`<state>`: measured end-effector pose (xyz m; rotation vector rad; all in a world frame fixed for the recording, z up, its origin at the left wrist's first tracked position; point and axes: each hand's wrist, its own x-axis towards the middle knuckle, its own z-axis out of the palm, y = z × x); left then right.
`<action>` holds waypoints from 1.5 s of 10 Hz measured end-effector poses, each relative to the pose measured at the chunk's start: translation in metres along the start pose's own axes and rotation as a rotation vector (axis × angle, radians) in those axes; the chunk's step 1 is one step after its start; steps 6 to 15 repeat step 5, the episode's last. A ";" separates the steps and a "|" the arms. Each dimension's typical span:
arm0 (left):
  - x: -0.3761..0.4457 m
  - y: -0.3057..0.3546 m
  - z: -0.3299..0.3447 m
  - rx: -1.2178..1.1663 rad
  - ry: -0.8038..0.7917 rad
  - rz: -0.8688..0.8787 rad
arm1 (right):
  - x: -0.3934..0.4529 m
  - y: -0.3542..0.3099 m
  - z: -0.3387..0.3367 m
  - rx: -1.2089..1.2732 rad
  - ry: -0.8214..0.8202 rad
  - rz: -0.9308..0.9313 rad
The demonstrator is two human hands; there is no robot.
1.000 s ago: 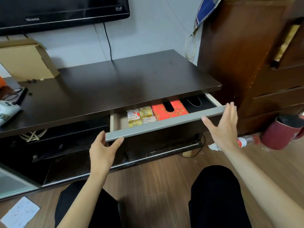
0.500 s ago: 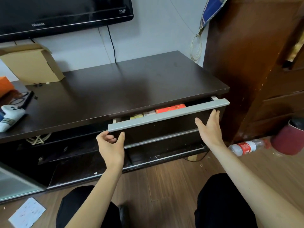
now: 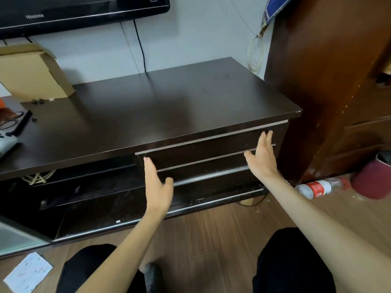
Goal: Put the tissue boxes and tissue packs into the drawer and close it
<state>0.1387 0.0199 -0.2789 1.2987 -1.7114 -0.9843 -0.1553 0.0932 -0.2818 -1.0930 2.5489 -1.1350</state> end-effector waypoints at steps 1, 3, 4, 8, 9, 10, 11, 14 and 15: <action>0.018 0.002 -0.002 0.111 -0.041 0.004 | 0.007 0.001 0.006 -0.040 -0.074 -0.040; 0.023 0.001 -0.013 0.205 -0.125 0.012 | 0.004 0.003 0.006 0.030 -0.106 -0.030; 0.014 0.005 -0.024 0.249 -0.149 0.061 | -0.013 0.003 -0.008 0.117 -0.122 -0.026; -0.005 0.009 -0.048 0.263 -0.144 0.090 | -0.040 0.007 -0.027 0.201 -0.273 -0.055; -0.005 0.009 -0.048 0.263 -0.144 0.090 | -0.040 0.007 -0.027 0.201 -0.273 -0.055; -0.005 0.009 -0.048 0.263 -0.144 0.090 | -0.040 0.007 -0.027 0.201 -0.273 -0.055; -0.005 0.009 -0.048 0.263 -0.144 0.090 | -0.040 0.007 -0.027 0.201 -0.273 -0.055; -0.005 0.009 -0.048 0.263 -0.144 0.090 | -0.040 0.007 -0.027 0.201 -0.273 -0.055; -0.005 0.009 -0.048 0.263 -0.144 0.090 | -0.040 0.007 -0.027 0.201 -0.273 -0.055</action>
